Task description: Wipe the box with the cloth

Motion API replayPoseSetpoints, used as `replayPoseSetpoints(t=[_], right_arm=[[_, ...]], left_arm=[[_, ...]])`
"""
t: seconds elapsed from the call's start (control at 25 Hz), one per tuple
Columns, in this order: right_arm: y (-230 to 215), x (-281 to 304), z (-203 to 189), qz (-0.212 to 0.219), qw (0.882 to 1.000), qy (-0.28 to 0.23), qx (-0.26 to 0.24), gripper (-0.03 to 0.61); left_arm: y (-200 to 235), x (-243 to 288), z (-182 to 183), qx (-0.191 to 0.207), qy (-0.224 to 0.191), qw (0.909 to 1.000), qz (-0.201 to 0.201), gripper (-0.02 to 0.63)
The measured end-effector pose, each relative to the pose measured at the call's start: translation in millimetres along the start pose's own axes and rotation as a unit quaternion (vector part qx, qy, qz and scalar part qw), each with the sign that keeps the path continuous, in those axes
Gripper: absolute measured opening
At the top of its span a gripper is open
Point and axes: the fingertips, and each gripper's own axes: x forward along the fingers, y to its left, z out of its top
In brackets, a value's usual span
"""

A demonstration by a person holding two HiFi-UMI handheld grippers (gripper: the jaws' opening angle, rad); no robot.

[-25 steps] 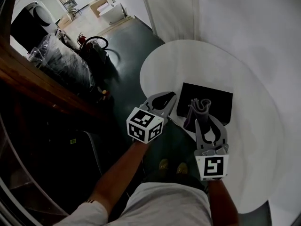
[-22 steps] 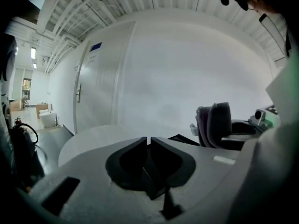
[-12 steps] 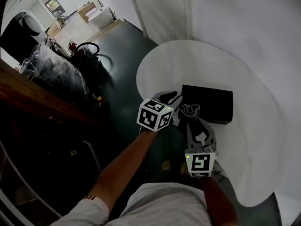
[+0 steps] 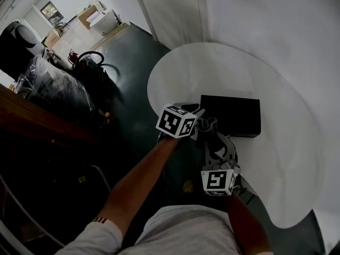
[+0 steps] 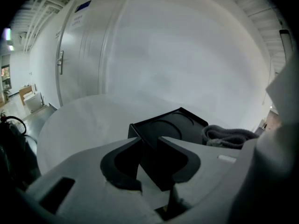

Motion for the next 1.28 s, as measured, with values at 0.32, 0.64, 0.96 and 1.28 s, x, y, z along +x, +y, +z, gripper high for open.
replayPoseSetpoints(t=[0.32, 0.64, 0.96, 1.28], right_arm=[[14.9, 13.5, -18.5, 0.006, 0.999, 0.020, -0.029, 0.104], [12.7, 12.6, -35.8, -0.002, 0.996, 0.039, -0.078, 0.104], [-25.6, -11.0, -52.8, -0.036, 0.994, 0.068, -0.079, 0.104], [-81.5, -46.9, -81.6, -0.102, 0.988, 0.103, -0.059, 0.104]], left_arm=[[1.1, 8.9, 0.2, 0.001, 0.019, 0.9998, -0.008, 0.110], [0.2, 8.8, -1.3, 0.018, 0.028, 0.9994, -0.004, 0.110], [-0.4, 8.7, -0.3, 0.021, 0.032, 0.9993, 0.000, 0.110], [0.2, 7.9, -1.7, 0.023, 0.032, 0.9992, 0.001, 0.110]])
